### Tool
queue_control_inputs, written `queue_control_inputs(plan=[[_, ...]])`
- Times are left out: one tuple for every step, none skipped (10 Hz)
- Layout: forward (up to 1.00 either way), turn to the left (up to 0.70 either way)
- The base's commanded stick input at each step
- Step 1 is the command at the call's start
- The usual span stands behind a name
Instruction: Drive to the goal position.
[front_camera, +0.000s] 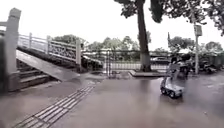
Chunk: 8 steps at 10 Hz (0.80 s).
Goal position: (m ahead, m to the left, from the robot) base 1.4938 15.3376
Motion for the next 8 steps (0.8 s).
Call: queue_control_inputs(plan=[[0.69, 0.01], [0.69, 0.01], [0.69, 0.01], [0.69, 0.01], [0.69, 0.01], [0.69, 0.01], [0.69, 0.01], [0.69, 0.01]])
